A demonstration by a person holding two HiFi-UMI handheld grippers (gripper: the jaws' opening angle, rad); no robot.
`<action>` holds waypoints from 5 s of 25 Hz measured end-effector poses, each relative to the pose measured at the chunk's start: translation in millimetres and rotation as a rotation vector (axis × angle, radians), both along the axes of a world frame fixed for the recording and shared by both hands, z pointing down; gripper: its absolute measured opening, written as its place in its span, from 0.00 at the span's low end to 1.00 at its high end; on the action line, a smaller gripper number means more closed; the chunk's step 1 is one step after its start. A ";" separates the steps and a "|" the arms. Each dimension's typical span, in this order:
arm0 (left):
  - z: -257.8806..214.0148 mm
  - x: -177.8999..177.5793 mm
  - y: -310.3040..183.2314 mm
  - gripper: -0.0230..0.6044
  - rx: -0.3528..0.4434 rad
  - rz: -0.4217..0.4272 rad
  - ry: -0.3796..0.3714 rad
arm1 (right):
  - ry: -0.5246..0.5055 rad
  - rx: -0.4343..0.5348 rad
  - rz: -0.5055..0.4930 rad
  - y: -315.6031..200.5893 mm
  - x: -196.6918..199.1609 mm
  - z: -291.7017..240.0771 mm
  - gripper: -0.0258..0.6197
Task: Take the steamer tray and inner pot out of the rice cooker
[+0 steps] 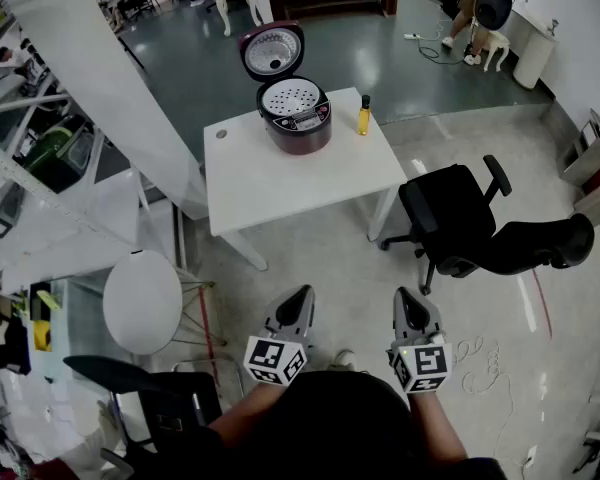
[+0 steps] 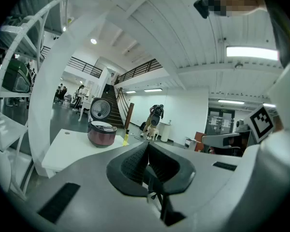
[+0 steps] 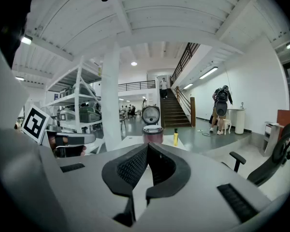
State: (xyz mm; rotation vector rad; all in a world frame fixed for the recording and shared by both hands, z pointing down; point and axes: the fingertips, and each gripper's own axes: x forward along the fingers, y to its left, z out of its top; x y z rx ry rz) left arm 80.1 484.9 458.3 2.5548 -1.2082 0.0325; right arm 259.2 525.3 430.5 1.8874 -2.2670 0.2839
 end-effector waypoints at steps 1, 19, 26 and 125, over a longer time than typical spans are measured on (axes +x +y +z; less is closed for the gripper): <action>0.9 2.3 2.3 0.04 0.002 0.002 0.003 | 0.007 0.007 0.009 3.0 3.1 0.0 0.04; 0.6 17.0 10.0 0.05 0.022 -0.009 0.001 | 0.004 0.026 0.026 16.3 27.4 -0.6 0.04; 5.5 11.8 3.4 0.27 -0.002 -0.036 -0.006 | -0.015 -0.010 -0.015 12.3 33.6 10.6 0.31; 82.3 -73.6 -649.0 0.35 -0.272 -0.525 -0.029 | -0.051 -0.263 -0.470 -732.0 -26.7 90.8 0.39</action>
